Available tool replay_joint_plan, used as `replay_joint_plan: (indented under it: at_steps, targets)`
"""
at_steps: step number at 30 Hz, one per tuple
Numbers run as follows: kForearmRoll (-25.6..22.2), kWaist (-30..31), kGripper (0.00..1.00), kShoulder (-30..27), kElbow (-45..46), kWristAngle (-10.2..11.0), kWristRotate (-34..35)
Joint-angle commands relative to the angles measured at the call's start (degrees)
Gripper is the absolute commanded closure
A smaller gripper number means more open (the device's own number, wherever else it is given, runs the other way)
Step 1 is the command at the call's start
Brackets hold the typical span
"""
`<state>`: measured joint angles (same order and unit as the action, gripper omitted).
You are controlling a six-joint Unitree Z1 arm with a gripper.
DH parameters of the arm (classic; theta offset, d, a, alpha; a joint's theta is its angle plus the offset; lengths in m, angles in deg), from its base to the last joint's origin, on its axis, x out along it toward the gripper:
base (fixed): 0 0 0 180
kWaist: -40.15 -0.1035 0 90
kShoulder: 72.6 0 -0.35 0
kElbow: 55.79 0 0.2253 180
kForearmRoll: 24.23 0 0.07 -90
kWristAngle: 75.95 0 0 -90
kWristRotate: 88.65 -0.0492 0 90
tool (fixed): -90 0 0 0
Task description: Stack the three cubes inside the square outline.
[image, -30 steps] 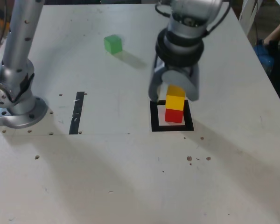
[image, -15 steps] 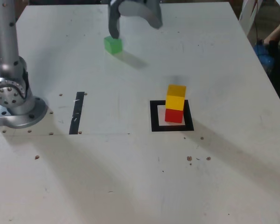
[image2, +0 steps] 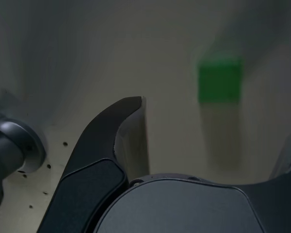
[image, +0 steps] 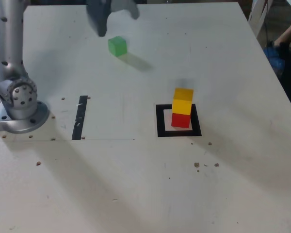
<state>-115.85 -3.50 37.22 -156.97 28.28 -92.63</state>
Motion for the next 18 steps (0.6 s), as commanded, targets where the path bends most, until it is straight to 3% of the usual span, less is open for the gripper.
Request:
replay_joint_plan:
  at_steps: [1, 6, 13, 18]
  targets:
    - [0.7, -4.4, 0.01, 1.0, 0.7, -0.3, 0.3]
    - [1.7, -7.3, 0.03, 2.8, 1.1, -1.2, 0.1]
    - [4.8, -8.6, 0.08, 6.4, 0.9, -4.8, -1.9]
    - [6.6, -8.6, 0.09, 8.0, 0.4, -5.2, -2.3]
